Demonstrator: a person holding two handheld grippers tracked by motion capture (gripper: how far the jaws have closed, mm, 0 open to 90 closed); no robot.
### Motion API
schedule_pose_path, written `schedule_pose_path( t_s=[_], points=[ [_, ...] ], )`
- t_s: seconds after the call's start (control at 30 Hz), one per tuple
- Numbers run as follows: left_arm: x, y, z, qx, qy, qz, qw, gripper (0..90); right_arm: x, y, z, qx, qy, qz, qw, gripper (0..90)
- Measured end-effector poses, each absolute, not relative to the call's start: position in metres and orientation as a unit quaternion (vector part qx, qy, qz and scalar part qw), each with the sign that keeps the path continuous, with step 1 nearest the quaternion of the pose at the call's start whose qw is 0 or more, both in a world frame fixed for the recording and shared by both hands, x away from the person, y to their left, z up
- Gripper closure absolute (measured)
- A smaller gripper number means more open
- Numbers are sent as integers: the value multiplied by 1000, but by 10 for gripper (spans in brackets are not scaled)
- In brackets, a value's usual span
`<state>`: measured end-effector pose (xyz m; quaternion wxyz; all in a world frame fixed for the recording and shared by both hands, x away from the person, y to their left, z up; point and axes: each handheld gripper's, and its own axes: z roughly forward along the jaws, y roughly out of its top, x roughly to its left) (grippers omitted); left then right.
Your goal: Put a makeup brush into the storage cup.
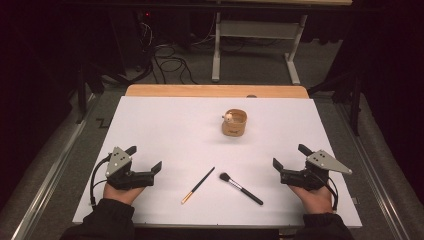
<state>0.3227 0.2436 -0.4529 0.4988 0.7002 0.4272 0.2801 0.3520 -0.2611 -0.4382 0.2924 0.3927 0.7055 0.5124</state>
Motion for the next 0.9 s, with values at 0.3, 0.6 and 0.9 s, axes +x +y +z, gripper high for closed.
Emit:
schedule_pose_path(
  t_s=[0.3, 0.6, 0.9],
  points=[
    [324, 245, -465, 706, 439, 283, 478, 7, 352, -263, -437, 399, 704, 508, 295, 4],
    [331, 241, -466, 691, 474, 290, 462, 7, 338, -263, -444, 396, 712, 508, 281, 5],
    [341, 226, -457, 687, 466, 280, 482, 7, 344, -277, -438, 383, 730, 475, 308, 5]
  ],
)
